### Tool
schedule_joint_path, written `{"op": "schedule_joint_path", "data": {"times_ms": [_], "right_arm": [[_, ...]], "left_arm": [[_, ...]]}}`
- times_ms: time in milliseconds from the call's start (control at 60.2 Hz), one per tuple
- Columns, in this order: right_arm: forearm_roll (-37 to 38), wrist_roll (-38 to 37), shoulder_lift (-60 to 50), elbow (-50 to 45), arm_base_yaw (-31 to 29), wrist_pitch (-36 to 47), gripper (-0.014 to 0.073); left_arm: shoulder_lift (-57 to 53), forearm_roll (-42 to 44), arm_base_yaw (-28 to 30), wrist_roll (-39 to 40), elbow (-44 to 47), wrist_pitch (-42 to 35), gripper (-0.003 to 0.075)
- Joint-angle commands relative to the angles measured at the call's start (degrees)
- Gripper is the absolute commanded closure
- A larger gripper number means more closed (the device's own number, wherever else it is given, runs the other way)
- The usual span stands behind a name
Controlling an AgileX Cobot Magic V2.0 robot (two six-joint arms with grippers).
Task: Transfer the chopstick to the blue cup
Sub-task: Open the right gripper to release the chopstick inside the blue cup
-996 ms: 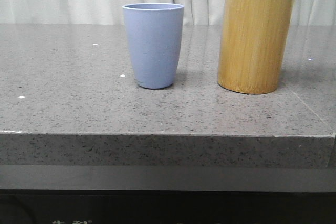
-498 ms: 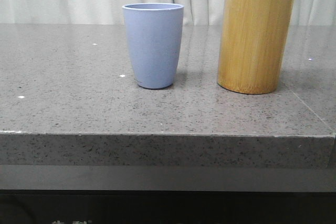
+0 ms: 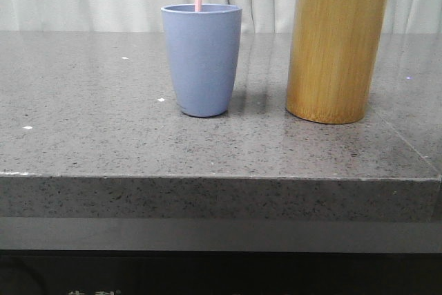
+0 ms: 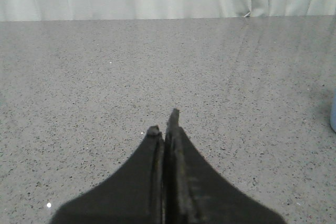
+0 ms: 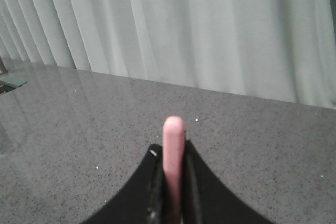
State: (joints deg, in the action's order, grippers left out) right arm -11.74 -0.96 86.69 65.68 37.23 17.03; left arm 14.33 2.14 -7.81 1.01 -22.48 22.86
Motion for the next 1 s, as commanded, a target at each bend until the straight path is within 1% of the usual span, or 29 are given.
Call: {"op": "schedule_joint_path", "data": {"times_ms": [0, 66, 166, 266, 349, 415, 465, 515, 631, 730, 880, 979], "right_arm": [[0.61, 0.44, -2.13, 2.06, -0.02, 3.32, 0.0536], [0.61, 0.60, -2.13, 2.06, -0.02, 3.18, 0.0487], [0.61, 0.96, -2.13, 2.06, -0.02, 3.18, 0.0378], [0.61, 0.96, -2.13, 2.06, -0.02, 3.11, 0.0297], [0.61, 1.94, -3.09, 2.06, -0.41, 2.09, 0.0284], [0.61, 4.43, -4.99, 2.53, -1.08, -1.68, 0.0286], [0.61, 5.96, -6.13, 3.72, -1.83, -6.26, 0.0308], [0.61, 6.30, -7.05, 5.71, -2.90, -12.39, 0.0354], [0.61, 6.30, -8.15, 12.17, -6.69, -30.49, 0.0484], [0.67, 6.30, -8.24, 17.41, -10.55, -41.98, 0.0571], [2.03, 6.30, -8.60, 21.32, -16.04, -51.66, 0.0642], [3.30, 6.30, -9.93, 21.25, -19.00, -55.24, 0.0668]], "left_arm": [[0.40, -0.43, 0.08, 0.53, -1.52, -4.90, 0.0739], [0.40, -0.43, 0.08, 0.53, -1.52, -4.90, 0.0739], [0.40, -0.43, 0.08, 0.53, -1.52, -4.90, 0.0739], [0.40, -0.43, 0.08, 0.53, -1.52, -4.90, 0.0739], [0.40, -0.43, 0.08, 0.53, -1.52, -4.90, 0.0739], [0.30, -0.43, 0.08, 0.53, -1.52, -4.90, 0.0739], [0.30, -0.43, 0.08, 0.53, -1.52, -4.90, 0.0739], [0.30, -0.43, 0.08, 0.53, -1.52, -4.90, 0.0739], [0.28, -0.43, 0.08, 0.53, -1.52, -4.90, 0.0739], [0.28, -0.43, 0.08, 0.53, -1.52, -4.90, 0.0739], [0.17, -0.43, 0.08, 0.53, -1.52, -4.90, 0.0739], [0.17, -0.43, 0.08, 0.53, -1.52, -4.90, 0.0739]]}}
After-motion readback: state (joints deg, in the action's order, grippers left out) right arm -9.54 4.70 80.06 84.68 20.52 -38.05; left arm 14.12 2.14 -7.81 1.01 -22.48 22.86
